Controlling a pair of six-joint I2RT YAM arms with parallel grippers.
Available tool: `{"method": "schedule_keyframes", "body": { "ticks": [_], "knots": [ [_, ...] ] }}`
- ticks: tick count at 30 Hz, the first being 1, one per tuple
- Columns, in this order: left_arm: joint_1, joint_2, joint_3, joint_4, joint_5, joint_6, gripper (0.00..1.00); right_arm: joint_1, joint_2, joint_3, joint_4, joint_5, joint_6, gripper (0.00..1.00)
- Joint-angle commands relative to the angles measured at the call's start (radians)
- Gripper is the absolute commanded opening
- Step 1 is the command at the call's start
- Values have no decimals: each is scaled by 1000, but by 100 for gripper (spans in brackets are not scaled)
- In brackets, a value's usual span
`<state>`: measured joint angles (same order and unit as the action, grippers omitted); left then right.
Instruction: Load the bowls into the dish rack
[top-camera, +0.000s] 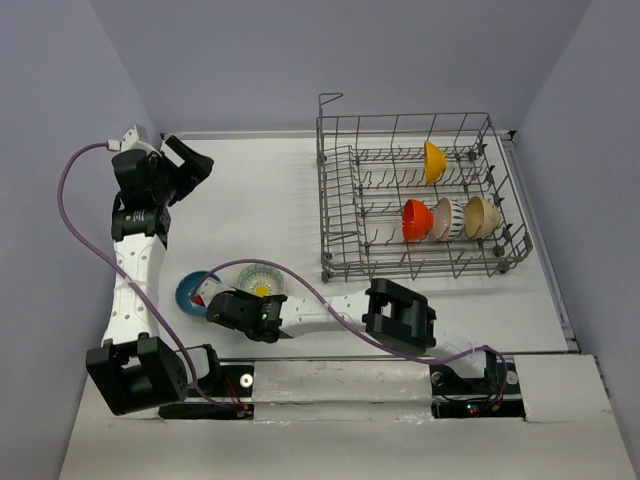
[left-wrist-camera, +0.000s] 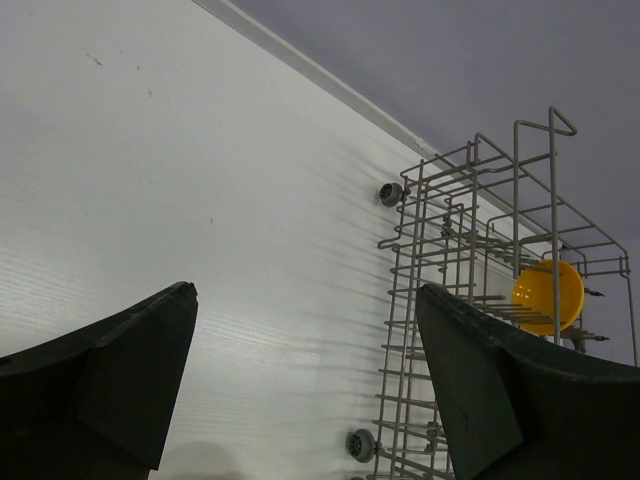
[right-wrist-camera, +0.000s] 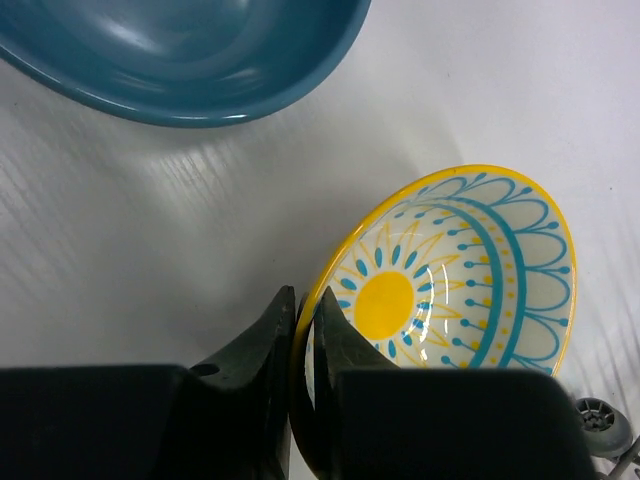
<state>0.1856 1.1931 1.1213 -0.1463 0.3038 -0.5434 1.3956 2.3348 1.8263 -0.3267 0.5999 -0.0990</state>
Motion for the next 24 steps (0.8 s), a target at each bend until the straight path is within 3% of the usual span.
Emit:
{"method": "schedule_keyframes", "body": {
  "ticks": [1,4,9,15,18,24],
  "knots": [
    [9,-27,-14,56,20,7,99,8,-139,4,29,-28,12,1],
    [11,-26,-21,59,21,5,99,8,-267,2,23,-135,38,1],
    [15,-33,-25,57,8,11,99,8,-439,1,25,-167,59,1],
    [18,-55,-48,79,-15,16,99,-36,-621,-10,44,53,59,1],
    [20,-52,-61,91,-11,13,99,-166,-721,-51,61,14,100,1],
    [32,-35,-87,123,23,7,99,-550,-896,-231,213,-366,368,1]
  ]
}}
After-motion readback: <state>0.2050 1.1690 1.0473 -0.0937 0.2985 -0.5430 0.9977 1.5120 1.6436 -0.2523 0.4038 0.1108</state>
